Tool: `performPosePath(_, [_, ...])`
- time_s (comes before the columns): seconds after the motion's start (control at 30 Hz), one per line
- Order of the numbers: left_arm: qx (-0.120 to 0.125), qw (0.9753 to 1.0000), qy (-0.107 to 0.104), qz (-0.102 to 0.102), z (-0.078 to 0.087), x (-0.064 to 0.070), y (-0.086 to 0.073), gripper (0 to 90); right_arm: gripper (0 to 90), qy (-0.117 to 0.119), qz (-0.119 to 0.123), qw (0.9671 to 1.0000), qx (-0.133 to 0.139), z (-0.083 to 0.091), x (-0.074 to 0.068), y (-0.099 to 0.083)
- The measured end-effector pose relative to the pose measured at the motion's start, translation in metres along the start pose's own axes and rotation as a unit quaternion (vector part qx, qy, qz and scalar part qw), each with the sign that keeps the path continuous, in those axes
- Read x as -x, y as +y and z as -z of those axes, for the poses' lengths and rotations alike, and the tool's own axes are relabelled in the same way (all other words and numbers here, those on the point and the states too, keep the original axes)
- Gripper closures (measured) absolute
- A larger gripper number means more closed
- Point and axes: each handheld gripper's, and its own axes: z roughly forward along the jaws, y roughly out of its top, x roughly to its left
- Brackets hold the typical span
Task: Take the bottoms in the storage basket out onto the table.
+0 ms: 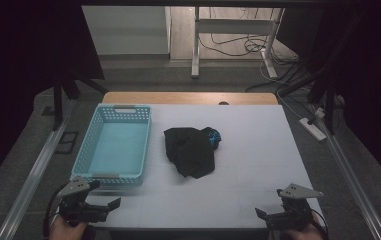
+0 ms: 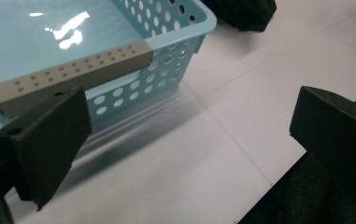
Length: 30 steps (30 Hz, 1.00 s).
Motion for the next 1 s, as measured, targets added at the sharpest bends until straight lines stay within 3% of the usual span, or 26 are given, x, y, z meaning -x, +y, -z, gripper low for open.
performPosePath(0.53, [-0.013, 0.9998, 0.012, 0.002, 0.003, -0.008, -0.011, 0.0, 0.6, -0.001, 0.000, 1.0000, 0.001, 0.000, 0.000, 0.000])
performPosePath(0.7, [-0.035, 0.9992, 0.020, -0.001, 0.001, -0.009, -0.015, 0.0, 0.6, 0.000, 0.000, 1.0000, 0.001, 0.000, 0.000, 0.000])
performPosePath(1.0, [-0.031, 0.9993, 0.020, -0.002, 0.006, -0.010, -0.019, 0.0, 0.5, -0.001, 0.000, 1.0000, 0.001, 0.000, 0.000, 0.000])
